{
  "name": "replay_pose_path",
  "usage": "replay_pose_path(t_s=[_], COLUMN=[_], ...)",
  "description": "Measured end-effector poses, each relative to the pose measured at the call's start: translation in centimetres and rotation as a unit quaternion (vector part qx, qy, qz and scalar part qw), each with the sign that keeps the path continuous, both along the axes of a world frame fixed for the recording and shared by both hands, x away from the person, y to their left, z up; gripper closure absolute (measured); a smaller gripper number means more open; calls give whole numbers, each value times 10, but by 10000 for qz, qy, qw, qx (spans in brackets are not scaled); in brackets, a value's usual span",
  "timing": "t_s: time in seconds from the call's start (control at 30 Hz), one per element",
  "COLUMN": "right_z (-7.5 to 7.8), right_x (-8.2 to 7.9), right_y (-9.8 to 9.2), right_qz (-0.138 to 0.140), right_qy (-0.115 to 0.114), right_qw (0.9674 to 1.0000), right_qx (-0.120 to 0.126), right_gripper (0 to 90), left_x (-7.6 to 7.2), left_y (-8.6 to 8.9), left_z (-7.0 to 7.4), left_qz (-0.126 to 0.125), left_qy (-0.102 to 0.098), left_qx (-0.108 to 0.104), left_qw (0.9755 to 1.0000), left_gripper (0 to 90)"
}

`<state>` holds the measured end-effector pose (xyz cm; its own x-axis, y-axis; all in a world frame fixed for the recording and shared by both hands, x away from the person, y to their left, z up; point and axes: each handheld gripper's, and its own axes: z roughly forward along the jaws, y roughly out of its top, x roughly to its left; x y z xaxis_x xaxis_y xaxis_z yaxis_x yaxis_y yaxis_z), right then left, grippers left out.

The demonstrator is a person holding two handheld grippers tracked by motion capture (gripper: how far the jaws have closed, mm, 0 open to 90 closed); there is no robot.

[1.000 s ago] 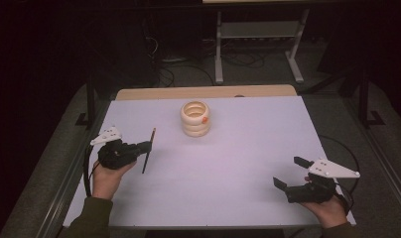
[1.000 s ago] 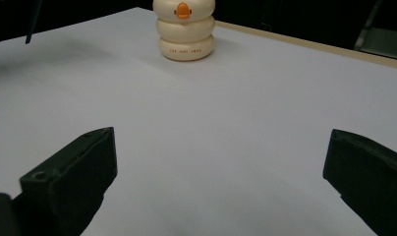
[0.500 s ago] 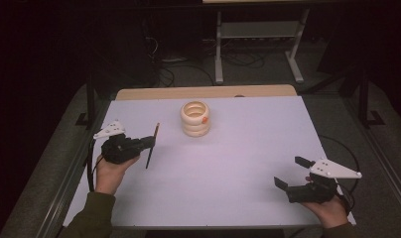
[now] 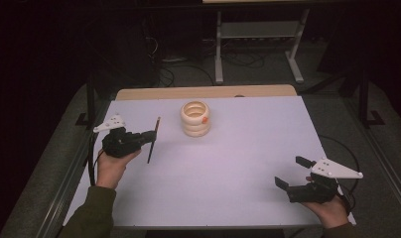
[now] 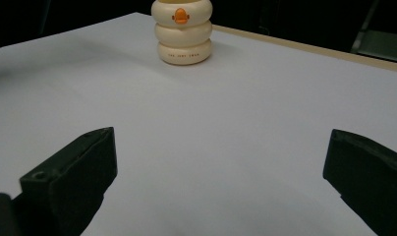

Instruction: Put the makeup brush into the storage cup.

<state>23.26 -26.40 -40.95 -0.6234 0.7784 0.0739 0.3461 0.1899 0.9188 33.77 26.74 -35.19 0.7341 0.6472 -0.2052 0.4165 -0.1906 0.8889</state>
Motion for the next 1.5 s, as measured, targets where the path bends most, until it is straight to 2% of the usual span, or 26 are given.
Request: replay_pose_path(t_s=[0.1,0.4,0.43,1.07,1.5], right_z=[0,0,0,0,0], right_x=[0,0,0,0,0], right_y=[-1,0,0,-2,-3], right_qz=[-4,-6,-1,9,-4], right_qy=[-5,16,-1,-9,-5], right_qw=[10000,10000,10000,10000,10000], right_qx=[10,11,13,63,84], right_gripper=[0,0,0,0,0], left_x=[4,14,15,31,43], left_y=[-2,-11,-13,-30,-41], left_z=[1,6,6,12,15], left_qz=[-26,-138,-127,-242,-296], left_qy=[-18,-94,-85,-192,-234], left_qx=[-80,-46,-108,-214,-184], left_qw=[10000,9999,9998,9993,9991], left_gripper=[837,837,837,839,841])
